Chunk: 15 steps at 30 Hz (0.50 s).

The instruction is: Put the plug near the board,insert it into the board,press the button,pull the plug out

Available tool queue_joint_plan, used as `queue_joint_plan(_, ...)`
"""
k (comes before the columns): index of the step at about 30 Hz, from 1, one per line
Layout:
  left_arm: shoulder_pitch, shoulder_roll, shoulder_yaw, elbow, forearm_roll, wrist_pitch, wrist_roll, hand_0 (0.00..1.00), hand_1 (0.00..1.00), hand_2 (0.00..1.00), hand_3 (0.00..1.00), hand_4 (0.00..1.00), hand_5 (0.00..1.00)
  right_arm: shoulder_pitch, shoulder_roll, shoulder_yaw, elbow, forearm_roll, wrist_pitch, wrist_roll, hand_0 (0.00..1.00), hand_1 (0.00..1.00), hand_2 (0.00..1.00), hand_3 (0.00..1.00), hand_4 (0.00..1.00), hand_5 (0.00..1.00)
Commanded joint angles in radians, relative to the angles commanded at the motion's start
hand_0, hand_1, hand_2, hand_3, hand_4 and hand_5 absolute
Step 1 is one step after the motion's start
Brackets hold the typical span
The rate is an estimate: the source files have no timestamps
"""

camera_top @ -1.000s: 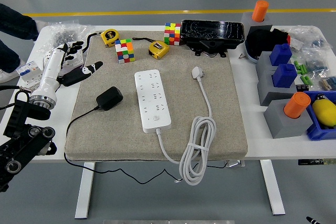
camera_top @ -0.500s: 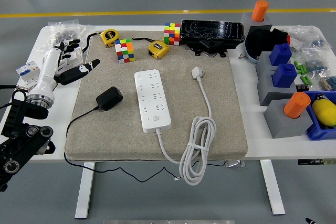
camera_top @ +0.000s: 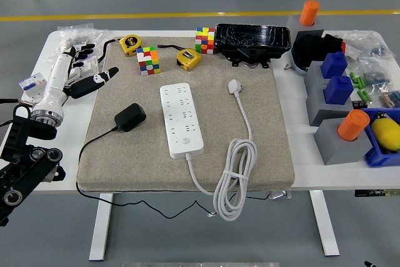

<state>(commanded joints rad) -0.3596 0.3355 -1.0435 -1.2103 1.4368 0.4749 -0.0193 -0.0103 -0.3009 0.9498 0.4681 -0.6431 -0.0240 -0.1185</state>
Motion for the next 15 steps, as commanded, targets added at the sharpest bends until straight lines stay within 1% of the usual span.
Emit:
queue_joint_plan(5, 0.0, 0.002, 0.002, -0.001, 0.003, -0.002, 0.003, 0.745, 0.808, 0.816, 0.807, 0.998, 0.504, 0.001, 0.0, 0.001, -0.001, 0.001, 0.0, 0.0, 0.68, 0.687, 0.695, 0.598, 0.935, 0.532)
queue_joint_plan(15, 0.017, -0.004, 0.0, 0.001, 0.01, -0.017, 0.022, 0.75, 0.812, 0.819, 0.807, 0.995, 0.517, -0.003, 0.001, -0.001, 0.0, 0.001, -0.001, 0.001, 0.68, 0.687, 0.695, 0.598, 0.935, 0.533)
